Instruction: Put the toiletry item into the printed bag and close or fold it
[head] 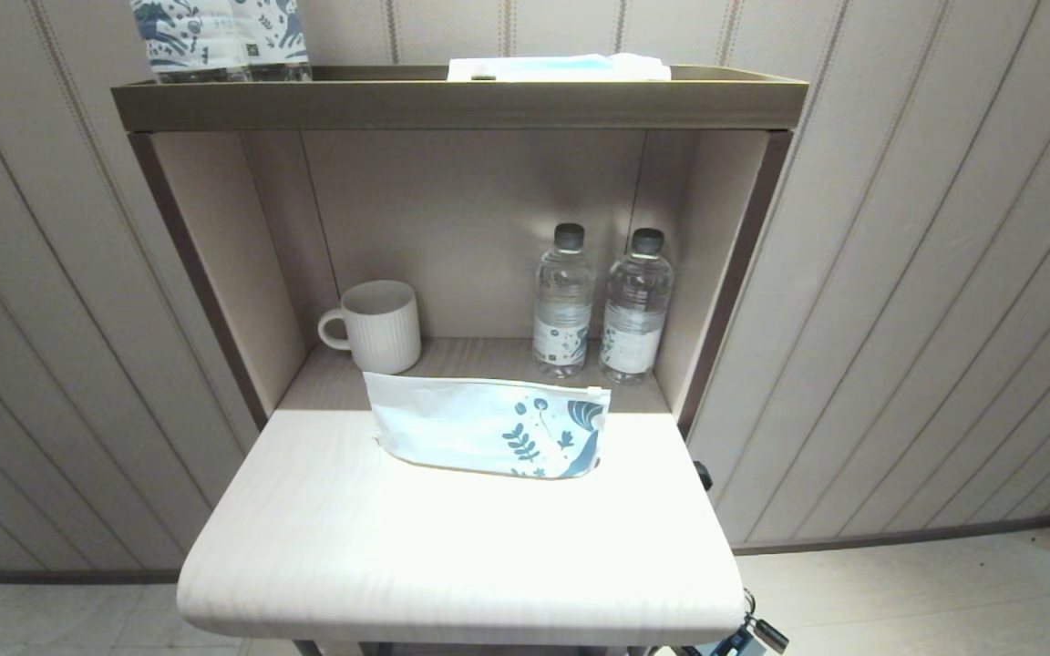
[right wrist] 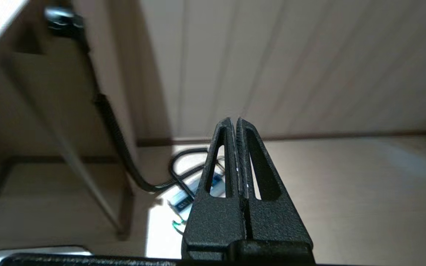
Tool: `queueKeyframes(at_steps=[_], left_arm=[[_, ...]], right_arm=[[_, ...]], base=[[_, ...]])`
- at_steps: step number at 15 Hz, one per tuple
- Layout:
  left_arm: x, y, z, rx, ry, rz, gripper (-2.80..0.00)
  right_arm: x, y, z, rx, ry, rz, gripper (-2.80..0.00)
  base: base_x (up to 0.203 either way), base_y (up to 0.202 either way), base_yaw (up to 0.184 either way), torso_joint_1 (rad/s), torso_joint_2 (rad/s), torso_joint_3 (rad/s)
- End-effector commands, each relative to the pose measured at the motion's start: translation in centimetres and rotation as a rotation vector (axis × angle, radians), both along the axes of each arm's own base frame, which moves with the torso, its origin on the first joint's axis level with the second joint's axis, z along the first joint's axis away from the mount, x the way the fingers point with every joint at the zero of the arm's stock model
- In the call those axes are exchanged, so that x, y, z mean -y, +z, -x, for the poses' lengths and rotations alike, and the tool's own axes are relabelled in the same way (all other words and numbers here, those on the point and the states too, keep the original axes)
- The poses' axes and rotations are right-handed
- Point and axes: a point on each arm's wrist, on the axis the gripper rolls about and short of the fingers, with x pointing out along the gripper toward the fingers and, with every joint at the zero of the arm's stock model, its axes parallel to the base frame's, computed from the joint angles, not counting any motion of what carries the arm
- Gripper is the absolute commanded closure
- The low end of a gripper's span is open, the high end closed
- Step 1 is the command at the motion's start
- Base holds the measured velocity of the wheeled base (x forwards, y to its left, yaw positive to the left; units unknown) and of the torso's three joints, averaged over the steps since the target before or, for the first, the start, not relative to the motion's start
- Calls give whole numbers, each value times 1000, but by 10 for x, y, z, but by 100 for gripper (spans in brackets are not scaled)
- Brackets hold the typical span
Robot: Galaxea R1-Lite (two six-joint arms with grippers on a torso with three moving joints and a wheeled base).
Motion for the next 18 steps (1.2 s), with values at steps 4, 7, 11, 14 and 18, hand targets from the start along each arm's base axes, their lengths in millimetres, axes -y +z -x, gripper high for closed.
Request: queueKeyframes(at_steps=[4, 7, 11, 14, 18], left_arm=[[0, 0, 0, 1, -2, 0, 0], [0, 0, 0, 1, -1, 4, 0], [-1, 1, 0, 3, 44, 92, 0], [-1, 1, 0, 4, 56, 117, 0], [-1, 1, 0, 3, 57, 120, 0]], right_arm=[[0, -4, 5, 21, 178, 52, 0], [1, -9, 22, 196, 172, -2, 0], [1, -14, 23, 178, 142, -124, 0], [1, -14, 23, 179, 139, -129, 0], [1, -14, 23, 178, 142, -127, 0]], base=[[0, 0, 0, 0, 0, 0], [0, 0, 0, 0, 0, 0], [0, 0, 0, 0, 0, 0], [0, 0, 0, 0, 0, 0], [0, 0, 0, 0, 0, 0]])
